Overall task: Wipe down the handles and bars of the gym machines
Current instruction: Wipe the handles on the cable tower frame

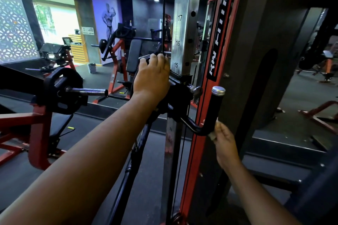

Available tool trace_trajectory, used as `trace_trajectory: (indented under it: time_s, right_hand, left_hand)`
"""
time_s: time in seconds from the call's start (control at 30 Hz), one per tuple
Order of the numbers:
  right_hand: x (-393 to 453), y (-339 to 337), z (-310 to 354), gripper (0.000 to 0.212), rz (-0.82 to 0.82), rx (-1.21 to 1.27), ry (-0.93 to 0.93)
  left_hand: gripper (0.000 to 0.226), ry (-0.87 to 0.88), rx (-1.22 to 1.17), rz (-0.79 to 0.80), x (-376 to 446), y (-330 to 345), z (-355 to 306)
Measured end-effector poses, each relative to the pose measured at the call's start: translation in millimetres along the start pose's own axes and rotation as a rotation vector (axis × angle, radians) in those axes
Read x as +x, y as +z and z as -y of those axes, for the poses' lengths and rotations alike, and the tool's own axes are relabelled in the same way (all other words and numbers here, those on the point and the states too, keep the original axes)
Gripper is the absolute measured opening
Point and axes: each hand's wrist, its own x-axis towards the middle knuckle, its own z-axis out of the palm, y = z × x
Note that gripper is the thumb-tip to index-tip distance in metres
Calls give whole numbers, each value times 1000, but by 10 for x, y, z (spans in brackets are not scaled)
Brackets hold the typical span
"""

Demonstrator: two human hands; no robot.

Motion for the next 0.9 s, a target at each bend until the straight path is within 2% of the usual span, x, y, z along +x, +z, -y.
trace_trajectory:
  time_s: [0.07, 0.2, 0.27, 0.37, 0.5, 0.63, 0.7, 0.8, 0.9]
  right_hand:
    - [-24, -59, 0, 33, 5, -43, -21]
    - [146, 36, 424, 27, -142, 35, -145]
    - [114, 181, 487, 32, -184, -100, -246]
    - [-129, 227, 231, 35, -231, -407, -449]
    - [-426, -5, -124, 45, -134, -563, -482]
    - [-349, -93, 150, 45, -161, -696, -783]
    - [-91, -52, 446, 42, -110, -802, -950]
    - [196, -31, 506, 40, 25, -1108, -1130]
    - [235, -175, 197, 42, 101, -1411, -1202]
  left_hand:
    - [76, 10, 9, -5, -5, -5, -8]
    - [76, 5, 14, -8, 0, -11, 8]
    - [76, 8, 9, -2, -9, -2, -4]
    - [75, 7, 0, -6, -9, 6, -11]
    - [76, -4, -4, -5, -1, 8, -6]
    - [76, 3, 4, -20, 11, 23, -6]
    - [76, 1, -1, -12, 11, 10, -2]
    - [77, 3, -6, -7, 7, 4, 1]
    - [76, 12, -18, -17, 5, 8, 5]
